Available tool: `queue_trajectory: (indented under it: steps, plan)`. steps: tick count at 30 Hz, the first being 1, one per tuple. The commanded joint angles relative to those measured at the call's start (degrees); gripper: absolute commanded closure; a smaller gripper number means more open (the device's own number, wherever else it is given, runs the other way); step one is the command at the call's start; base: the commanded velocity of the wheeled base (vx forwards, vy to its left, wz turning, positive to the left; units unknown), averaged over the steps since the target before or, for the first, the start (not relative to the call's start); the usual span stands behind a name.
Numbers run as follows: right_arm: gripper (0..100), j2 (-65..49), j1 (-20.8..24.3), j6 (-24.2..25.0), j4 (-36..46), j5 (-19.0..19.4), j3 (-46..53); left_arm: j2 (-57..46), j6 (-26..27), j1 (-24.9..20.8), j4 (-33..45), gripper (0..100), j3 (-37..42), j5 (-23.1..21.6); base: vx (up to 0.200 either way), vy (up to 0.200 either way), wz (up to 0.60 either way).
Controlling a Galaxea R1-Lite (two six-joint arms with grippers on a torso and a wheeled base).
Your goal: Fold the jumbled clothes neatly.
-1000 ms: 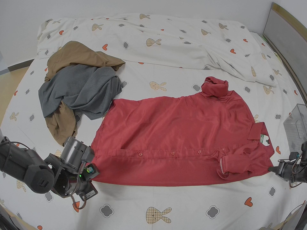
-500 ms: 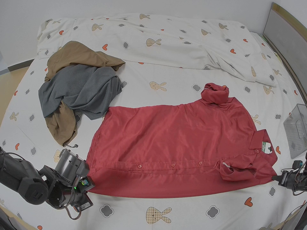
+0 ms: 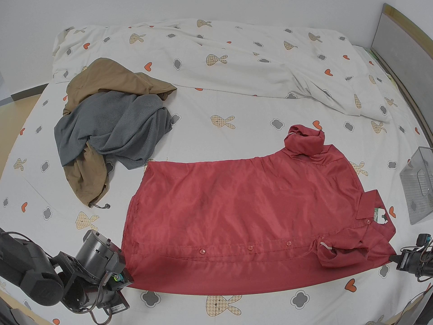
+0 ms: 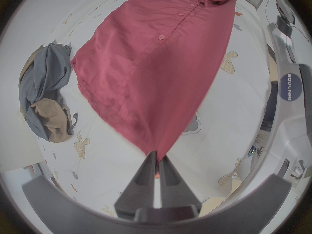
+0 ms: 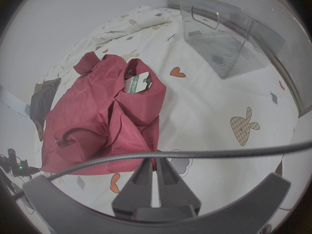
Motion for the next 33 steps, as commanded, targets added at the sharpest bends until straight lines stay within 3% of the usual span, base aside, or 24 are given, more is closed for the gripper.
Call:
queue_trajectory:
  steps: [1,4,8,9,14,15,29,33]
  plan:
    - [100,0.91,-2.28,-1.86,-0.12,0.04,1.01,0.20,-0.11,-0.29,-0.01,100,0.10,0.08,0.000,0.000,0.00]
    - [100,1.17,-1.40,-2.30,-0.29,0.30,0.57,0.73,-0.54,-0.38,-0.01,100,-1.39,0.08,0.000,0.000,0.00]
    - [100,1.26,3.08,-1.86,-0.29,-0.05,-0.57,1.00,-1.07,-1.08,0.16,100,-2.62,0.17,0.000,0.000,0.00]
    - [0,1.26,3.35,-1.95,-0.38,-0.05,-0.57,1.00,-1.07,-1.25,0.16,100,-2.62,0.17,0.000,0.000,0.00]
    - [0,1.52,4.14,-1.86,-0.38,0.12,-1.19,0.91,-1.16,-2.40,0.43,100,-2.36,0.08,0.000,0.000,0.00]
    - [0,1.52,4.05,-1.86,-0.38,0.21,-1.19,1.00,-1.25,-2.57,0.34,0,-2.36,0.08,0.000,0.000,0.00]
    - [0,0.47,3.79,0.16,-0.47,0.39,-3.29,-6.65,-1.86,-4.33,0.52,0,1.07,0.43,0.000,0.000,0.00]
    - [0,-0.50,4.31,5.44,-0.64,0.39,-6.11,-9.46,-2.04,-3.72,0.08,0,0.10,0.52,0.000,0.000,0.00]
